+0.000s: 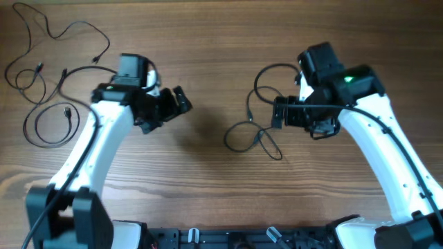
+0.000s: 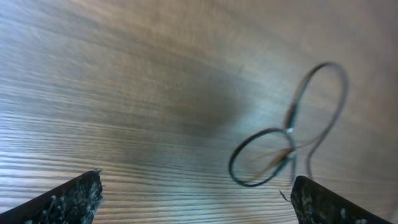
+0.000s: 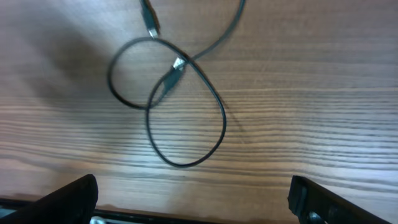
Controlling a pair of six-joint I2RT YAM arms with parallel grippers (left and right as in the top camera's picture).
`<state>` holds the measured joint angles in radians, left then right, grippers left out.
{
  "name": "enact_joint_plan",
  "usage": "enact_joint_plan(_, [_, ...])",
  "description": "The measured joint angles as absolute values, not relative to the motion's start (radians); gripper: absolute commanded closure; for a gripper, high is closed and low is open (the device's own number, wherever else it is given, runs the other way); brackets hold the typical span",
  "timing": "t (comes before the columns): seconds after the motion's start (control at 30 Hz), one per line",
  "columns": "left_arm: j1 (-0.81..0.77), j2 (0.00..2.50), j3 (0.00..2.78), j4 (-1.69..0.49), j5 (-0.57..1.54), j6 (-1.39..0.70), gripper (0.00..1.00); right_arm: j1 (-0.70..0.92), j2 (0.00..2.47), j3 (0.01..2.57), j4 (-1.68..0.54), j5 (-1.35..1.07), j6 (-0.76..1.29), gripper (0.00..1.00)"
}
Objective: Untangle cables
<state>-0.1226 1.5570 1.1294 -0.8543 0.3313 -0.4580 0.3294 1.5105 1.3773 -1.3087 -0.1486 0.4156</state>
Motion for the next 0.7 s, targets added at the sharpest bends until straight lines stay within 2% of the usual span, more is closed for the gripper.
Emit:
enact_joint_plan(0.07, [-0.149,1.609,1.129,-0.857,0.299,-0.469,0.00,0.349,1.510,1.255,-1.246,-0.160,0.412,0.00])
enact_joint_plan(0.17, [-0.150,1.633,1.129,-0.876,0.280,-0.473,0.00,0.380,1.507,1.053,-1.025,-0.262,0.403,0.02])
enact_joint_plan(0.23, [-0.150,1.637,1.129,-0.886,0.277,-0.474,0.00,0.408,1.507,0.947,-0.884,-0.323,0.400,0.09])
enact_joint_plan(0.3, [-0.150,1.637,1.129,-0.888,0.274,-0.474,0.00,0.441,1.507,0.879,-0.819,-0.359,0.395,0.41])
enact_joint_plan(0.4, [-0.150,1.637,1.129,-0.887,0.274,-0.474,0.00,0.449,1.507,0.873,-0.774,-0.360,0.395,0.74])
enact_joint_plan(0.43, [-0.150,1.637,1.129,-0.887,0.274,-0.474,0.00,0.449,1.507,0.872,-0.763,-0.358,0.394,0.80])
enact_joint_plan(0.47, [-0.150,1.637,1.129,-0.890,0.274,-0.474,0.00,0.449,1.507,0.872,-0.741,-0.355,0.396,0.80])
enact_joint_plan(0.5, [-0.150,1.637,1.129,-0.892,0.274,-0.474,0.00,0.449,1.507,0.872,-0.727,-0.354,0.395,0.96])
enact_joint_plan(0.6, [-0.150,1.637,1.129,-0.894,0.274,-0.474,0.00,0.449,1.507,0.872,-0.702,-0.358,0.395,0.96])
enact_joint_plan(0.7, [-0.150,1.637,1.129,-0.907,0.301,-0.469,0.00,0.449,1.507,0.908,-0.711,-0.554,0.395,0.96])
